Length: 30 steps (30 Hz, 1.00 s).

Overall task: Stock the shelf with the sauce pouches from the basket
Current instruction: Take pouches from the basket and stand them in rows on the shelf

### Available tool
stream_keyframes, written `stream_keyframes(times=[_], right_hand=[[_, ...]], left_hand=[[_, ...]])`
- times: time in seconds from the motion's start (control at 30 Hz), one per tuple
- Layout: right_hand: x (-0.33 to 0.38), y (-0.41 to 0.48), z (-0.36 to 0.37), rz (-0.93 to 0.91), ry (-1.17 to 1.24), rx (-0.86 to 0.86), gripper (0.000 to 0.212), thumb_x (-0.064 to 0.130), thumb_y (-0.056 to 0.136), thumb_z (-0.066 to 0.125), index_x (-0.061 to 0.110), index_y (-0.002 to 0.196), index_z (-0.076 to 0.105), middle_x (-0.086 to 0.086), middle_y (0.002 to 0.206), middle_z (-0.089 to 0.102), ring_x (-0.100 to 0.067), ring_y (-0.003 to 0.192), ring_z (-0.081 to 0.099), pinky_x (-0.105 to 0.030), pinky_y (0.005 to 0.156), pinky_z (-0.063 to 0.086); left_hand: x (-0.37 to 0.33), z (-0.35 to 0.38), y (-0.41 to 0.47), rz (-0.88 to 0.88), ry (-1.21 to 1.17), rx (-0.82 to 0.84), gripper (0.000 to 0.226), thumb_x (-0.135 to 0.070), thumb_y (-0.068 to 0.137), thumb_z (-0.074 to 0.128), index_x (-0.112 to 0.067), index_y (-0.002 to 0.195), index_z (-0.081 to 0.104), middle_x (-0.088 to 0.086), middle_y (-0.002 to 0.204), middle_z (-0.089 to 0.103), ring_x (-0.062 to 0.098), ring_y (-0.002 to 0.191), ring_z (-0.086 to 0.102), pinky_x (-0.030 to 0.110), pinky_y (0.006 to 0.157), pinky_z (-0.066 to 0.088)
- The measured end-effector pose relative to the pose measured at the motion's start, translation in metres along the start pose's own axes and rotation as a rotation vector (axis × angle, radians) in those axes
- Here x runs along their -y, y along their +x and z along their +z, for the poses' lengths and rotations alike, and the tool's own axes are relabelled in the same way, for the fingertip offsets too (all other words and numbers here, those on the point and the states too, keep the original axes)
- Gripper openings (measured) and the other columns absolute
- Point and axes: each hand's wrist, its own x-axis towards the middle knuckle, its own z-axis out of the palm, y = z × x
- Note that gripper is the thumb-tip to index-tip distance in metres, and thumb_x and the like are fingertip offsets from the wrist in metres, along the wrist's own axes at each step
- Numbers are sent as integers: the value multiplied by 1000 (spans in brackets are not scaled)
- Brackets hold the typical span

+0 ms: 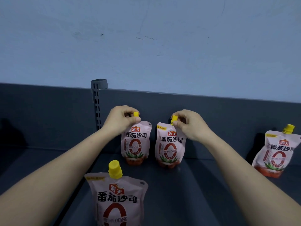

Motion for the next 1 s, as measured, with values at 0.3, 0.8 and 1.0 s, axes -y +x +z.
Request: stream_keyframes(times=[0.3,0.8,1.0], right_hand=[[-5,4,0,15,-34,-8,11,20,94,57,16,100,66,2,92,57,-17,87,54,-31,78,45],[-1,0,2,47,-34,-114,25,26,91,61,22,116,66,5,101,66,-16,96,59,-37,85,52],[1,2,4,56,-74,-106,29,25,94,58,20,122,63,2,118,65,-18,107,58,-36,90,50]], left_hand=[[-1,9,0,-17,-8,-43,16,-13,78,76,-15,94,72,-6,84,64,5,71,54,18,67,45],[-9,0,3,59,248,28,21,-19,79,76,-15,99,73,-5,93,65,14,88,59,30,81,47],[-12,-3,3,64,280,50,18,-19,79,76,-16,95,73,-8,91,64,13,88,60,33,82,50]])
